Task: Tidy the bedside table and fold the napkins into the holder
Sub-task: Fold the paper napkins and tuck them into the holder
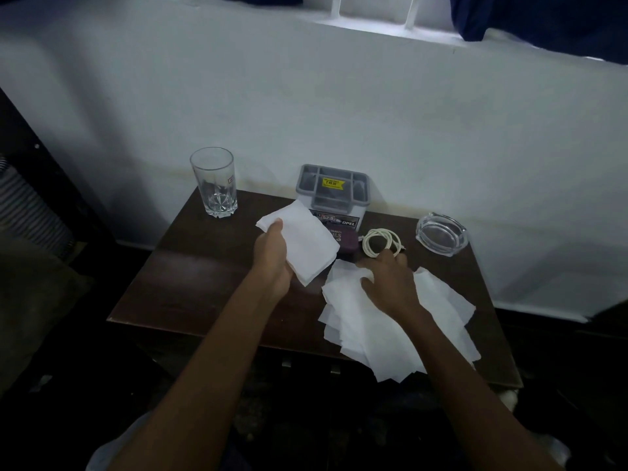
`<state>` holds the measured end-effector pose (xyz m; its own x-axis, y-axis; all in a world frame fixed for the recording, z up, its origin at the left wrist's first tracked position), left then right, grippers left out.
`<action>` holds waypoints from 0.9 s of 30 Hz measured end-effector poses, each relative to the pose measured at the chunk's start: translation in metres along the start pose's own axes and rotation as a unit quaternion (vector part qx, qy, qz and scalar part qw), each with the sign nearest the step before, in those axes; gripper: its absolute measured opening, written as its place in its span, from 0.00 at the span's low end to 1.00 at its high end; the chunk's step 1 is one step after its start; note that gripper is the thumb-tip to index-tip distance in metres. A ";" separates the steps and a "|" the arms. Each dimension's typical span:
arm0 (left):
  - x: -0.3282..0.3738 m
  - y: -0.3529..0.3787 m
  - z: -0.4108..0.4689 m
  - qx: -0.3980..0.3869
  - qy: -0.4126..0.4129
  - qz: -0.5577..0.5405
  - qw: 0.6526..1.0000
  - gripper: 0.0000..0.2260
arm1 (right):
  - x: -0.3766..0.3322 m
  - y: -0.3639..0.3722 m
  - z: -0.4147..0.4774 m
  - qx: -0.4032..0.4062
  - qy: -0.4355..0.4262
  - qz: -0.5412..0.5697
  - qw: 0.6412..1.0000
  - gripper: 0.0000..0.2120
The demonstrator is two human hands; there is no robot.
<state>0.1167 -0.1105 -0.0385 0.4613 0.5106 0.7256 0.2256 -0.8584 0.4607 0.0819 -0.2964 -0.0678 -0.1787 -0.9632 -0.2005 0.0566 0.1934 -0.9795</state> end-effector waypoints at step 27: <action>-0.006 0.008 0.013 -0.061 0.031 0.062 0.996 0.16 | -0.014 -0.119 -0.005 -0.012 -0.033 0.617 0.787 0.10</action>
<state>0.1274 -0.1211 -0.0458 0.4247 0.4071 0.8087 0.0627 -0.9043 0.4223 0.0730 -0.3048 0.0511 0.0498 -0.0481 -0.9976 0.1283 0.9909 -0.0414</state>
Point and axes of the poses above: each hand's wrist, its own z-axis towards the middle knuckle, its own y-axis out of the palm, x = y × z, the point moved 7 cm from there along z, towards the middle knuckle, and after that the axes turned 1 degree about -y, right-handed, at the moved point
